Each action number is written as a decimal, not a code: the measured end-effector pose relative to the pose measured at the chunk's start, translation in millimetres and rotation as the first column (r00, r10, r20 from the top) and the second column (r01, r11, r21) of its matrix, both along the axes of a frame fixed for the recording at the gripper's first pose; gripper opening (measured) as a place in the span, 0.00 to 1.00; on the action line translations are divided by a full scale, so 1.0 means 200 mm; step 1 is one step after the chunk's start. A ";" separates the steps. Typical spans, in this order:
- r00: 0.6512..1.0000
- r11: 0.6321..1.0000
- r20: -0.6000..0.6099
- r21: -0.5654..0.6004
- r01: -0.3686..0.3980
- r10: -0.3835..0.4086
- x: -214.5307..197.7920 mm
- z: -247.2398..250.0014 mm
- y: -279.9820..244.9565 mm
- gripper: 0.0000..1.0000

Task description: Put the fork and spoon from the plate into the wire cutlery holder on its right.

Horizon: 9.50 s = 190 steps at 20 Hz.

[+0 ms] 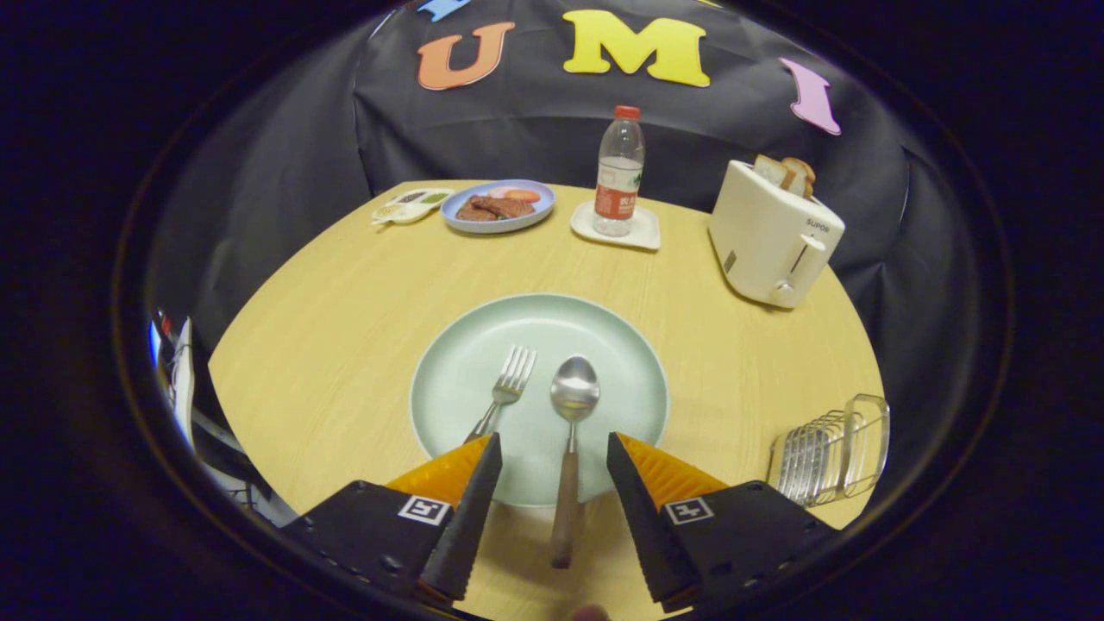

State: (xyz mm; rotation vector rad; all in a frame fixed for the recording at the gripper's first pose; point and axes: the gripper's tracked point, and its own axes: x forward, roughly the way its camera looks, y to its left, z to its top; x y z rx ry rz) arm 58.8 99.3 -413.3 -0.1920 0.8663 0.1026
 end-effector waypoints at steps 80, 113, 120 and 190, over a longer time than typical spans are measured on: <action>0.988 0.975 0.048 0.178 0.134 -0.145 -0.10 0.52 0.08 0.97; 0.956 0.975 -0.195 -0.002 0.223 -0.219 0.02 -0.11 0.23 0.01; 0.952 0.983 -0.255 0.020 0.182 -0.171 -0.07 0.16 0.15 0.01; 0.696 0.974 0.691 0.222 0.049 -0.193 -0.27 2.05 -0.44 0.96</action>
